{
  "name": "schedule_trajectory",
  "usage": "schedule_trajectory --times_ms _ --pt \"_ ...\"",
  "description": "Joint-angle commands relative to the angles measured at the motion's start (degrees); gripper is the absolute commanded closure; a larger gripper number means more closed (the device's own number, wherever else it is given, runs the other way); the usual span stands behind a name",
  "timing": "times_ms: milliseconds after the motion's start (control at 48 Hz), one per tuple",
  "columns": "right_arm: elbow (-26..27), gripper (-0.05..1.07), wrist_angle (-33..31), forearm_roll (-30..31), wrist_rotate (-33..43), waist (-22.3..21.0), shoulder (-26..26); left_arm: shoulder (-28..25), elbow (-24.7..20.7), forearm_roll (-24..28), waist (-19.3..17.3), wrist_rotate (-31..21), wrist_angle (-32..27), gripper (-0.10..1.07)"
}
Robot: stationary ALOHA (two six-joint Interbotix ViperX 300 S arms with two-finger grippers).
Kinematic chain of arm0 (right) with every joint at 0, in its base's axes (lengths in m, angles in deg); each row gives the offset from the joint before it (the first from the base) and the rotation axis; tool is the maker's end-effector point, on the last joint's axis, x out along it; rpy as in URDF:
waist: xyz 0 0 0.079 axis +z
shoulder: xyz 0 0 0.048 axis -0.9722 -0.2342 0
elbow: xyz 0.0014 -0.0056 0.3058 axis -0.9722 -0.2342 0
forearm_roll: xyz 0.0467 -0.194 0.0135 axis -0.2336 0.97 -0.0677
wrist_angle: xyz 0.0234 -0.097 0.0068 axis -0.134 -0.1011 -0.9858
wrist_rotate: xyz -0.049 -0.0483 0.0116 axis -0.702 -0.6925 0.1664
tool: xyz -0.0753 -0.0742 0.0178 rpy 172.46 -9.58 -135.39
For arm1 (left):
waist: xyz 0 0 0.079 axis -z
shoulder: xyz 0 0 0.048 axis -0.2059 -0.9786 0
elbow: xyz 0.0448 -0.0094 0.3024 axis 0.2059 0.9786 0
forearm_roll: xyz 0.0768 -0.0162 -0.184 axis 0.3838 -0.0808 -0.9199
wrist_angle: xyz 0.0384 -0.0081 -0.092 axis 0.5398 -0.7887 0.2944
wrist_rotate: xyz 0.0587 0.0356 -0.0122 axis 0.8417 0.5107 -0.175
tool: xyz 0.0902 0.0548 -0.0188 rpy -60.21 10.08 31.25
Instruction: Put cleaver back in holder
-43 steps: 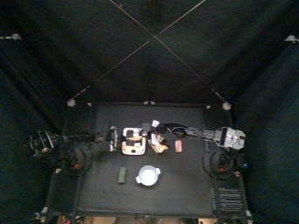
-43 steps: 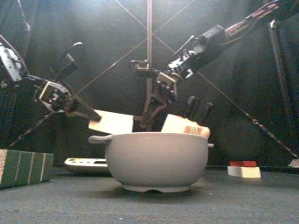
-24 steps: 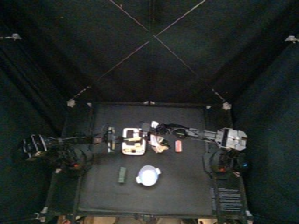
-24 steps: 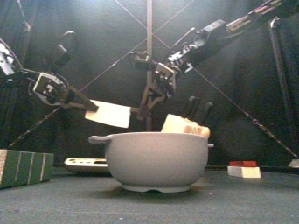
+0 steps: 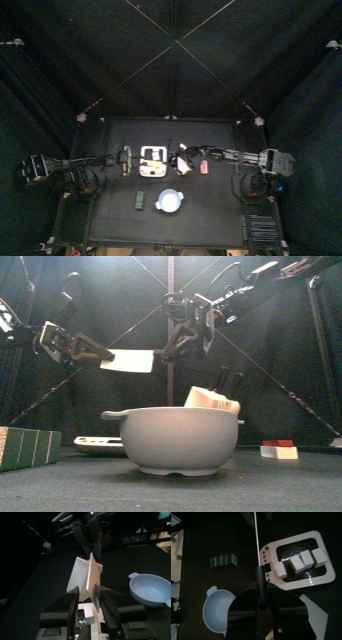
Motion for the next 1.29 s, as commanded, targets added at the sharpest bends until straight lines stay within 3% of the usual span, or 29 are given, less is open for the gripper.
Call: schedule_trajectory --times_ms 0,188,333,542,792,958,1146,1271 --pt "-0.8 0.61 -0.7 -4.4 0.1 -0.3 5.1 2.2 0.0 -2.8 -0.1 0.2 0.4 0.13" --pt "-4.5 0.61 -1.5 -17.1 4.7 -0.3 10.7 6.2 2.3 -8.8 -0.2 0.2 0.4 0.13" --pt "-7.3 0.61 0.6 -16.0 14.6 0.1 14.4 7.9 3.5 -10.5 0.0 0.2 0.3 0.13" --pt "-10.1 0.61 2.9 -4.0 35.0 1.2 19.2 9.3 3.6 -10.6 0.0 0.2 -1.8 0.13" --pt "-11.6 0.61 2.3 21.6 62.4 4.4 22.7 9.3 3.4 -10.9 0.0 0.2 -3.3 0.13" --pt "-10.7 0.61 -4.0 36.3 78.6 6.9 23.8 9.3 3.7 -11.3 0.0 0.2 -3.4 0.13" --pt "-8.4 0.61 -11.2 46.0 89.7 11.7 25.3 9.3 3.7 -11.3 0.0 0.2 -4.5 0.13" --pt "-7.1 0.61 -15.8 48.1 93.7 13.7 26.0 9.3 3.7 -11.3 0.0 0.2 -4.7 0.13"
